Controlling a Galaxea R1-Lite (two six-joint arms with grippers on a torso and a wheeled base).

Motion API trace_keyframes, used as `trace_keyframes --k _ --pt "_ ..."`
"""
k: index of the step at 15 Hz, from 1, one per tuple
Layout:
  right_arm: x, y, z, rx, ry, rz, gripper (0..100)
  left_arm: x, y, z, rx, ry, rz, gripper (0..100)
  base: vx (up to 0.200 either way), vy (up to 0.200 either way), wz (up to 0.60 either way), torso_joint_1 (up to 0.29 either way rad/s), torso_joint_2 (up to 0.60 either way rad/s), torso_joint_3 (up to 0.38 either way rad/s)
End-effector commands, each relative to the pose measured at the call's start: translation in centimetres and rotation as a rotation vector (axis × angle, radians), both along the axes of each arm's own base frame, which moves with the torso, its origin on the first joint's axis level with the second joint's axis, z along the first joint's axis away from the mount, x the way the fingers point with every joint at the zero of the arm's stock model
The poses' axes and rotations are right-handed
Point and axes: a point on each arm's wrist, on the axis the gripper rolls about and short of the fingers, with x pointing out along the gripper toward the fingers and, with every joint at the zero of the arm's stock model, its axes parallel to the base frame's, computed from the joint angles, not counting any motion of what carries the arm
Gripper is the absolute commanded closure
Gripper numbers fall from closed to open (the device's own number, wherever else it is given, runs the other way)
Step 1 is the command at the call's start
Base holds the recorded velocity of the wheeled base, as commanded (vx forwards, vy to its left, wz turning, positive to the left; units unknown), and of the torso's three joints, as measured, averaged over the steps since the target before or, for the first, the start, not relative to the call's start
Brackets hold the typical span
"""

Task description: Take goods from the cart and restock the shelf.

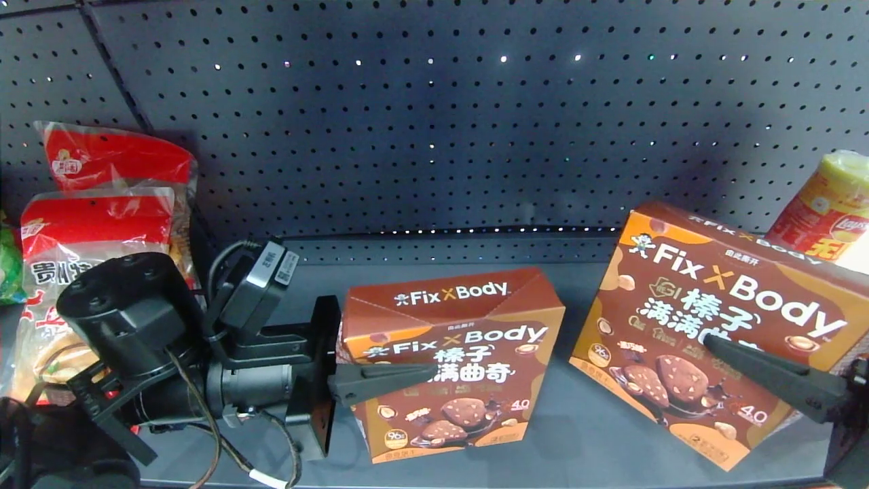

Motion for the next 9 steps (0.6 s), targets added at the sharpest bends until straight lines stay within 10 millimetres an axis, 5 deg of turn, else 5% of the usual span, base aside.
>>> trace_keyframes --k 1,9 --pt "0.4 0.2 0.2 -0.002 0.002 -0.001 100 -0.1 -0.2 0.0 0.001 0.002 -0.007 100 0.0 0.0 0.0 0.0 0.0 0.0" --pt "0.2 0.5 0.1 -0.003 0.006 0.031 100 0.8 -1.1 -1.3 0.024 0.037 -0.003 100 0.0 0.0 0.0 0.0 0.0 0.0"
